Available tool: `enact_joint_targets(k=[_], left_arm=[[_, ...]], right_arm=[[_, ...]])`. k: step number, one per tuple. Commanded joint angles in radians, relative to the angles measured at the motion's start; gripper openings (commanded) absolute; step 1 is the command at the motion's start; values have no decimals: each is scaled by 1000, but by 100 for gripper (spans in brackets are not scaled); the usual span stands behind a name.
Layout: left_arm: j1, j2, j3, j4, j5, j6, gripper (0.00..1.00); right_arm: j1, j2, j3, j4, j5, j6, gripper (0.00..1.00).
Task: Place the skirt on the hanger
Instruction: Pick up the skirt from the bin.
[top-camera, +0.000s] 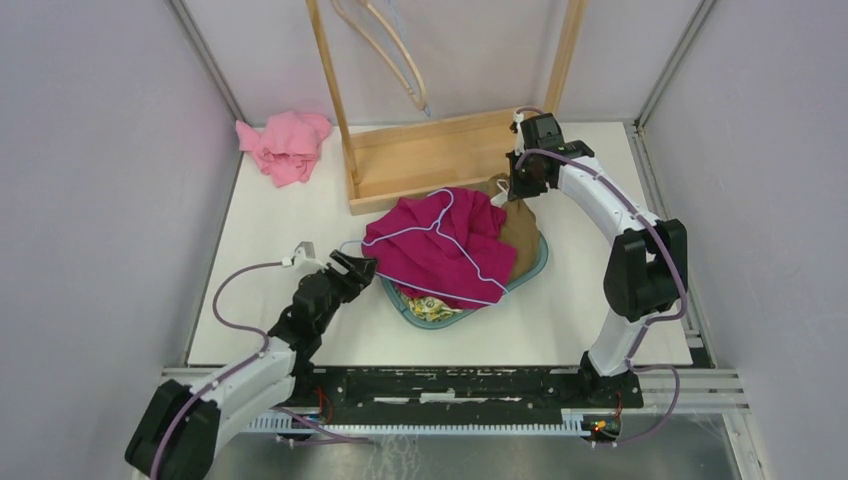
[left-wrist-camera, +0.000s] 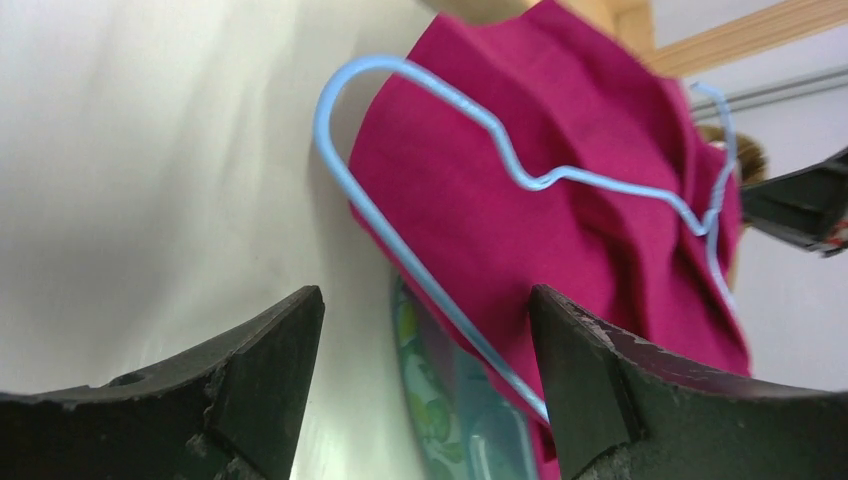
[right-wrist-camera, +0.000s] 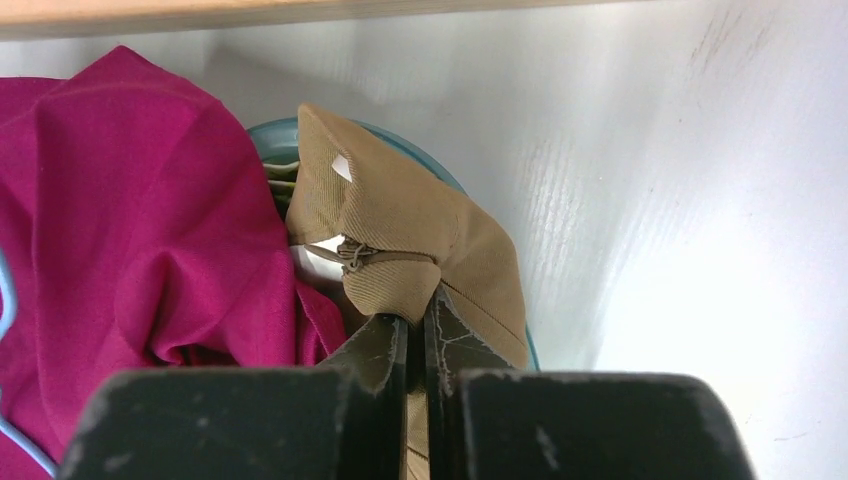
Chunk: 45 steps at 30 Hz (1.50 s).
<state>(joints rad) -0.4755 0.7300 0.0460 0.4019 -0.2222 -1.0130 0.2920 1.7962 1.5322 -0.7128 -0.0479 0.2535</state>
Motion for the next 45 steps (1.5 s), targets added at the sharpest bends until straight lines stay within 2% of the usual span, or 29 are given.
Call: enact_joint_targets(k=[1, 5, 13, 30, 40, 45], left_arm=[[2, 141, 49, 191, 69, 6, 82], [1, 147, 46, 220, 63, 4, 82], [1, 28, 60, 125, 23, 32, 82], [2, 99, 60, 183, 46, 30, 82], [2, 103, 64, 187, 51, 35, 82], [2, 103, 71, 187, 56, 42, 82]], right_arm=[[-5, -69, 40, 22, -18, -6, 1], [-5, -171, 66, 28, -13, -5, 1], [-5, -306, 229, 4, -13, 2, 1], [-4, -326, 830, -192, 48, -27, 1], [-4, -431, 960, -289, 69, -69, 1], [-5, -497, 942, -360, 130, -92, 1]])
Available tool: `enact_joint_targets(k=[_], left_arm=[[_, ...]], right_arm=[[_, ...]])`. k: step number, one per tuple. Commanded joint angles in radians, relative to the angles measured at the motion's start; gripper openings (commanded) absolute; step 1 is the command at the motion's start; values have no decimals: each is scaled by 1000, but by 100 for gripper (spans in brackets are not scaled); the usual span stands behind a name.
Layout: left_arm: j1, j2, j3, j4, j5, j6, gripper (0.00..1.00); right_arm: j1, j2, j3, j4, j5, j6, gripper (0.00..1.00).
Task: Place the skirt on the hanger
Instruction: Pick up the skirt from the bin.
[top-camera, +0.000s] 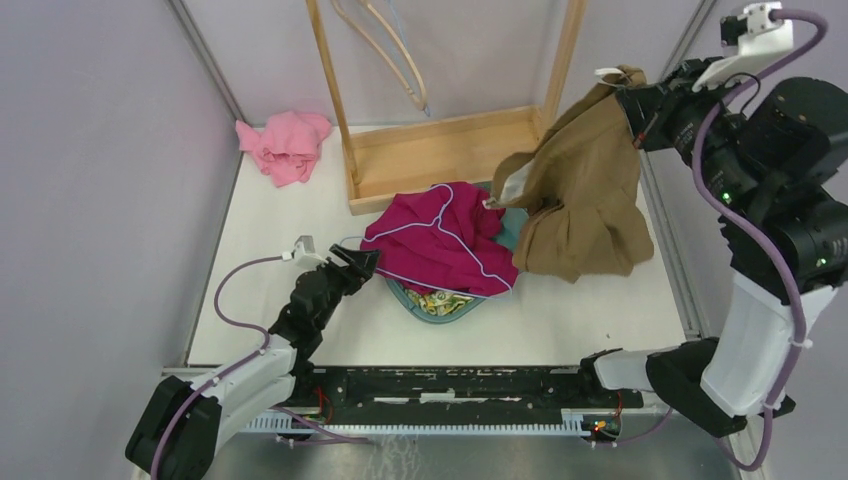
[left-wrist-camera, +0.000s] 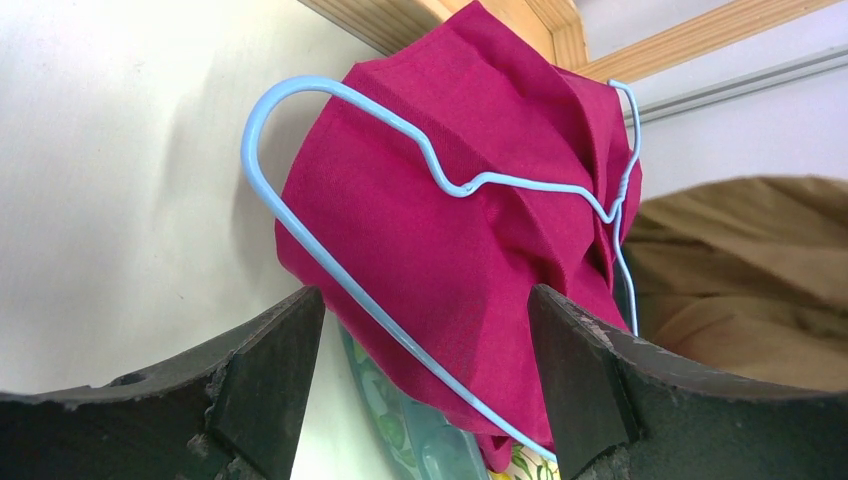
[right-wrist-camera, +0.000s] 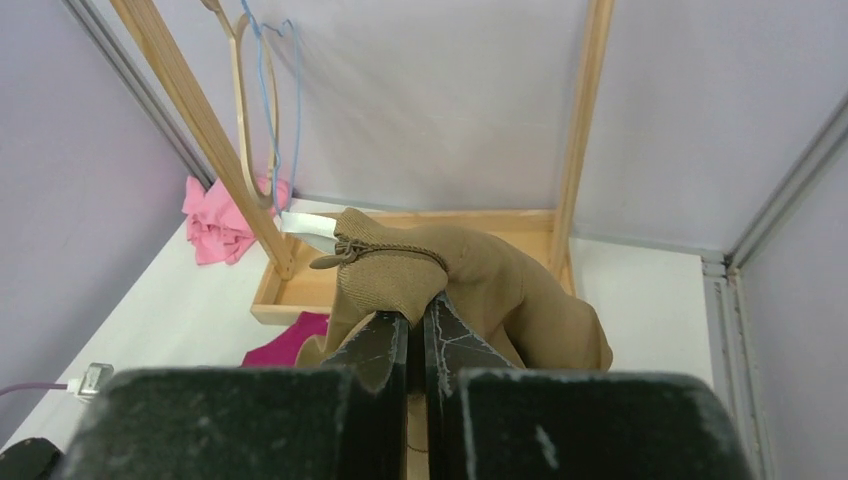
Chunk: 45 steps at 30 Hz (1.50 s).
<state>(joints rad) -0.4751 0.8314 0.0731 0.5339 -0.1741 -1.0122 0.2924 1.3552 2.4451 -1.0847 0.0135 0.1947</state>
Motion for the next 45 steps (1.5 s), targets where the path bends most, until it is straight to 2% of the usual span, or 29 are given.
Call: enact_joint_targets(k=[1, 5, 9, 17, 23, 26, 27, 28, 29, 34, 38, 41, 45], left_arm=[[1, 2, 45, 55, 10, 44, 82], [1, 4, 47, 54, 14, 47, 82], [2, 26, 52, 54, 18, 54, 81], [-5, 62, 61, 70, 40, 51, 81], [-20, 1, 118, -86, 51, 65, 80], [-26, -62, 190, -276, 48, 111, 85], [-26, -71, 217, -324, 49, 135, 89], [-25, -68, 254, -391, 38, 153, 98], [-25, -57, 291, -447, 25, 171, 100], [-24, 129, 478, -608, 71, 202, 99], [-25, 320, 625, -724, 202, 226, 99], [-28, 300, 586, -726, 237, 216, 99], [-27, 143, 494, -769, 198, 218, 99]], right_arm=[[-5, -71, 19, 0, 82, -40, 1], [-5, -125, -50, -37, 102, -51, 1], [-5, -183, -191, -36, 115, -65, 1], [-5, -294, -556, -5, 189, -71, 1], [-4, -335, -756, 42, 218, -62, 1], [-4, -322, -793, 56, 224, -65, 1], [-4, -317, -799, 59, 220, -64, 1], [-5, -314, -803, 62, 211, -61, 1], [-5, -311, -806, 65, 201, -57, 1], [-4, -302, -810, 71, 163, -45, 1], [-4, -301, -800, 38, 187, -42, 1], [-5, -298, -790, 18, 203, -49, 1], [-4, -299, -790, 14, 202, -46, 1]])
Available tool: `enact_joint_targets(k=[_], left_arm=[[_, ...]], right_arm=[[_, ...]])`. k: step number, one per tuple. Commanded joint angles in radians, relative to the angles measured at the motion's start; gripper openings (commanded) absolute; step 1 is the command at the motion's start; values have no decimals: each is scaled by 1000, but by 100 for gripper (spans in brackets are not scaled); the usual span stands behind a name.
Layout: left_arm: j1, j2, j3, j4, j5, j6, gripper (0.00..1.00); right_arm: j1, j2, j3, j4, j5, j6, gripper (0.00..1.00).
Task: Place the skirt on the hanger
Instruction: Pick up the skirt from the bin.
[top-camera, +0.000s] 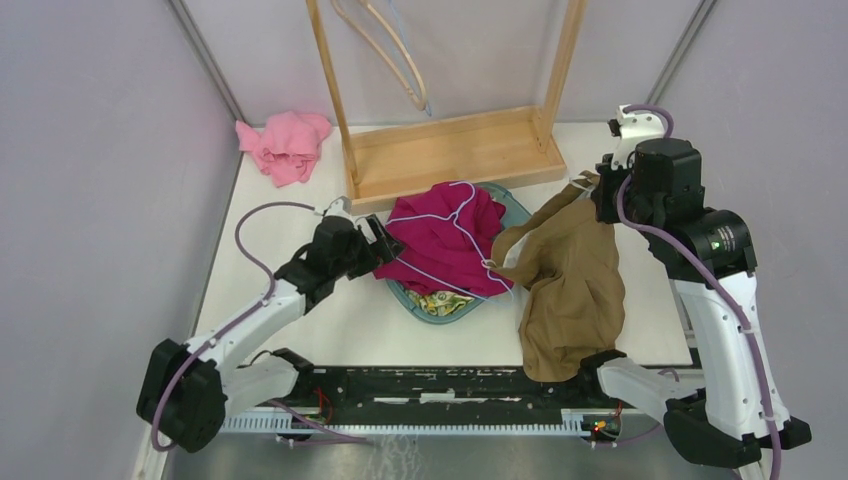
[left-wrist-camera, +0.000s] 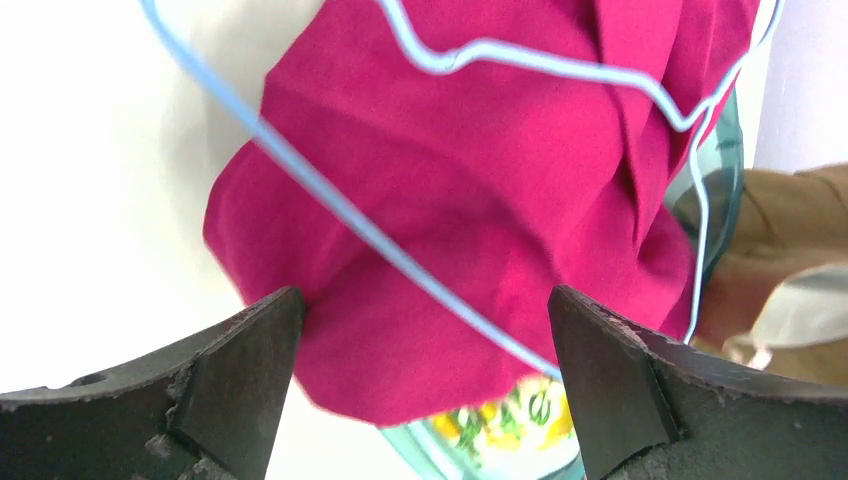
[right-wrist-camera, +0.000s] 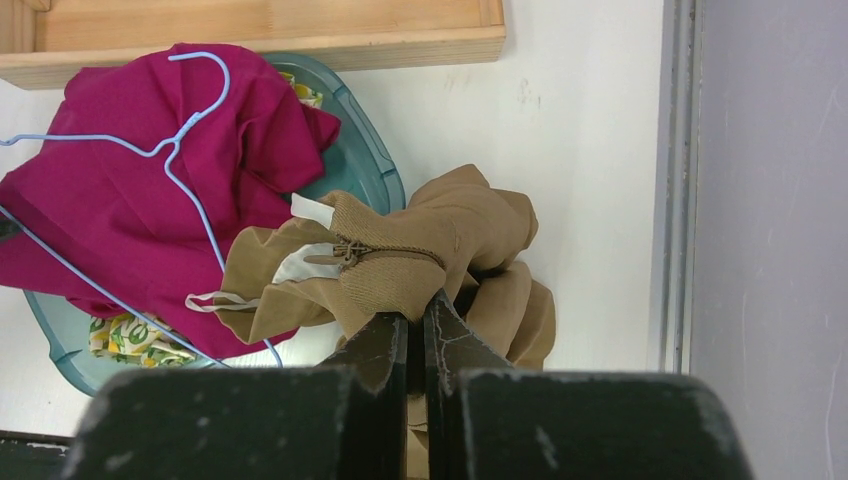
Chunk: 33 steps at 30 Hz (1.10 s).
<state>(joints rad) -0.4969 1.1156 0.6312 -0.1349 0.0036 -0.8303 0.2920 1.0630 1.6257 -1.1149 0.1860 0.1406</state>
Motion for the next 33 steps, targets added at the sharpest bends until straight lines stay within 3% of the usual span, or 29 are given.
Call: enact_joint_targets(k=[1, 6, 10, 15, 22, 27, 33], left_arm=[[-5, -184, -77, -123, 1, 38, 99], [-5, -344, -65, -185, 8, 69, 99], [-6, -336, 42, -236, 52, 115, 99], [-4, -199, 157, -190, 96, 124, 99], [-6, 125, 284, 97, 239, -33, 99], [-5, 366, 409, 94, 261, -21, 99], [-5, 441, 421, 125, 243, -65, 97]], right_arm=[[-4, -5, 24, 47, 31, 8, 1], [-4, -1, 3, 66, 1, 19, 1], [-4, -1, 0, 70, -20, 27, 1], [-4, -12, 0, 73, -40, 39, 1], [-5, -28, -23, 76, -51, 49, 1], [-4, -34, -41, 89, -78, 60, 1], [-4, -44, -83, 115, -104, 65, 1]])
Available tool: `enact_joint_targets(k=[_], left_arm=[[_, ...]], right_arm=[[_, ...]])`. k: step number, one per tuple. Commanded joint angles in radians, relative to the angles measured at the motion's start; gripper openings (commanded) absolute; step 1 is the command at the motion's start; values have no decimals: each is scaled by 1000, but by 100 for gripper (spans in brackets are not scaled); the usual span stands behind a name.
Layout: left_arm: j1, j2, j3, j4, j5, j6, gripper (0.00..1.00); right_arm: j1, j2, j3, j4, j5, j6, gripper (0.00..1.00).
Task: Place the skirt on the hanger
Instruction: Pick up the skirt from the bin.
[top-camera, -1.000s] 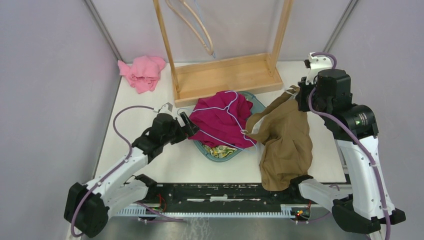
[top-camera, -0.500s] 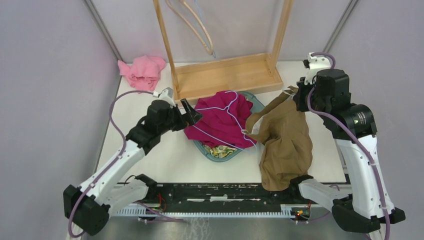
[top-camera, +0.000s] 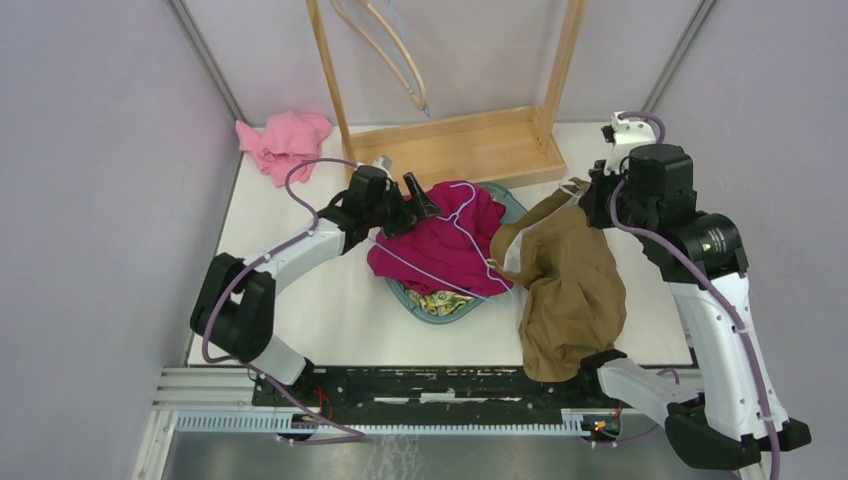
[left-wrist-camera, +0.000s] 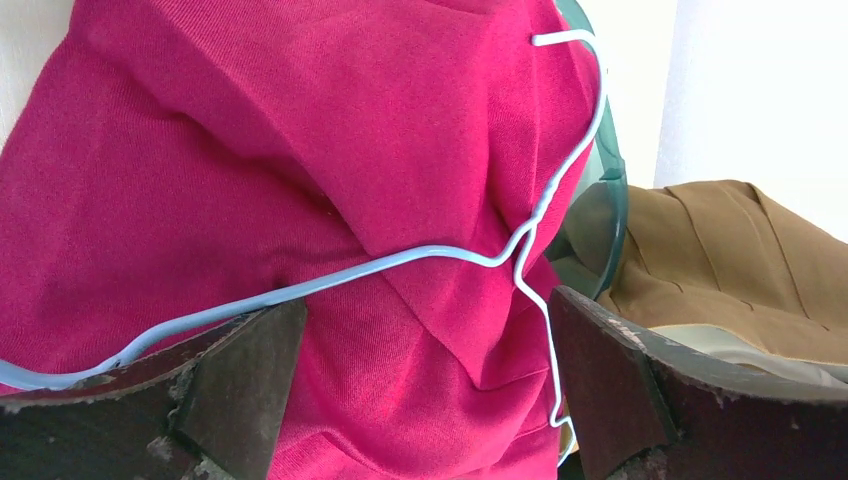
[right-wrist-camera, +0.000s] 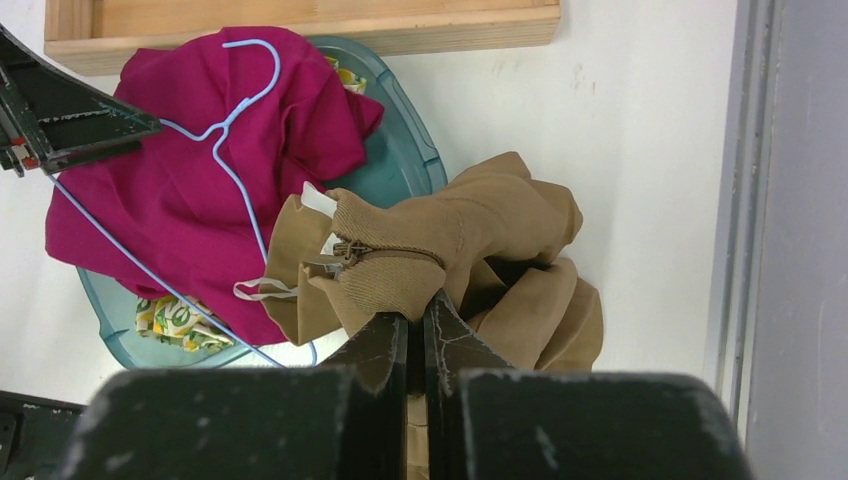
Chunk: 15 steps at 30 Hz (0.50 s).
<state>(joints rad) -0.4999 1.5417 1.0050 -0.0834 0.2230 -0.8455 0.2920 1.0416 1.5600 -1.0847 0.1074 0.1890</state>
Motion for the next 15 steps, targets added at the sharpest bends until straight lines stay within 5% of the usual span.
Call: enact_joint_targets(k=[1, 5, 10, 15], left_arm=[[-2, 20, 50, 77, 22, -54, 96], [-3, 41, 62, 66, -11, -53, 88], [-2, 97, 94, 51, -29, -52, 60], [-2, 135, 112, 43, -56, -52, 53]], right_arm=[[-4, -23, -26, 89, -26, 18, 1], [-4, -27, -52, 108, -35, 17, 1], [-4, -28, -67, 117, -46, 15, 1], [-4, -33, -80, 127, -63, 17, 1]])
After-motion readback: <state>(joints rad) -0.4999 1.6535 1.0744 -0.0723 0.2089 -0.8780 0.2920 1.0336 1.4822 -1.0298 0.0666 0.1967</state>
